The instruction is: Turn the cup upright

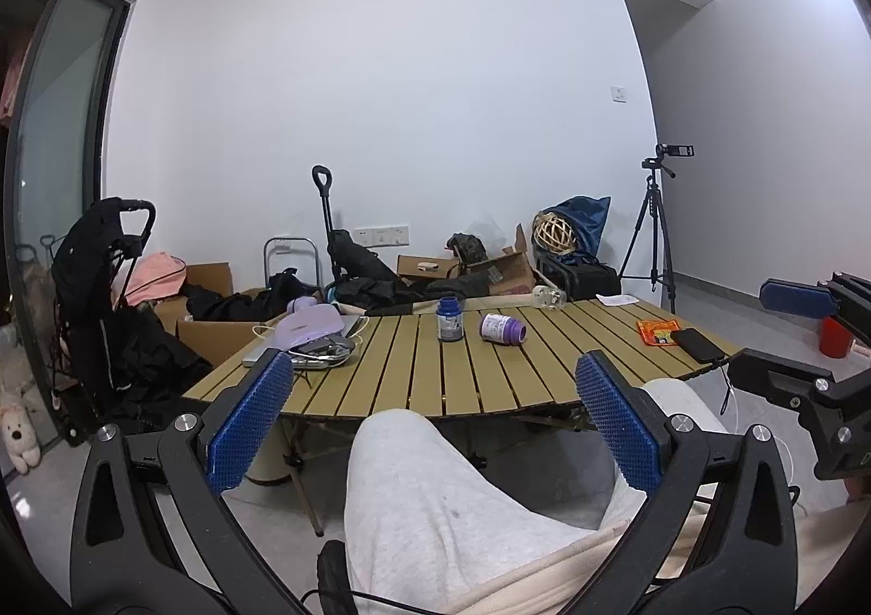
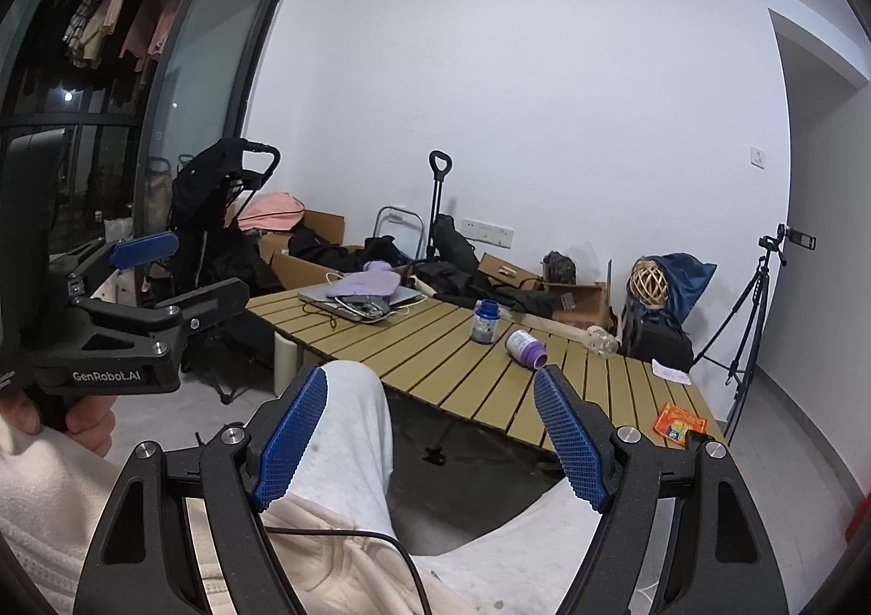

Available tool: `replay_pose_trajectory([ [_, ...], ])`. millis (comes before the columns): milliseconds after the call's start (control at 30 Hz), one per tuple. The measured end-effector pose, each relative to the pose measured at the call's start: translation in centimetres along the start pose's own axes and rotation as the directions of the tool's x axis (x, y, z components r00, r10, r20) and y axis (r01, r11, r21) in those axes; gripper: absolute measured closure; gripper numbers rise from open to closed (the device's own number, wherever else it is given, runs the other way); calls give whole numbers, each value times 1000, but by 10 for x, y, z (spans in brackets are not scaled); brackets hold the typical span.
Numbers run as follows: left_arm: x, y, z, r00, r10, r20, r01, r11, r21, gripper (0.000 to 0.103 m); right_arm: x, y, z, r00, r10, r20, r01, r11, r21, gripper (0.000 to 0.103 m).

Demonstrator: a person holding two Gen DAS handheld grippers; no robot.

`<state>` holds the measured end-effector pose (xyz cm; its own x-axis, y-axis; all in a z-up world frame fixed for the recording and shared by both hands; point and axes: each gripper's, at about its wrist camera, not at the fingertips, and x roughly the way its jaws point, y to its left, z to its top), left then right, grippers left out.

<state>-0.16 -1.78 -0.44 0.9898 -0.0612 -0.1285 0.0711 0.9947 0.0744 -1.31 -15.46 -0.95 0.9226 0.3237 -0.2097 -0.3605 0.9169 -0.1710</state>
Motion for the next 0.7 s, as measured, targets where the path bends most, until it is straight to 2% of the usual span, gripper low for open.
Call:
replay_pose_trajectory([
  [433, -1, 2, -1, 1000, -4, -8, 4, 1000, -7, 0, -3, -4, 1, 1000, -7, 4, 7, 1000, 13, 20],
  [700, 7, 5, 2, 999, -14, -31, 13, 1000, -14, 0, 3, -20, 0, 1000, -3, -10, 3, 997, 75, 20],
])
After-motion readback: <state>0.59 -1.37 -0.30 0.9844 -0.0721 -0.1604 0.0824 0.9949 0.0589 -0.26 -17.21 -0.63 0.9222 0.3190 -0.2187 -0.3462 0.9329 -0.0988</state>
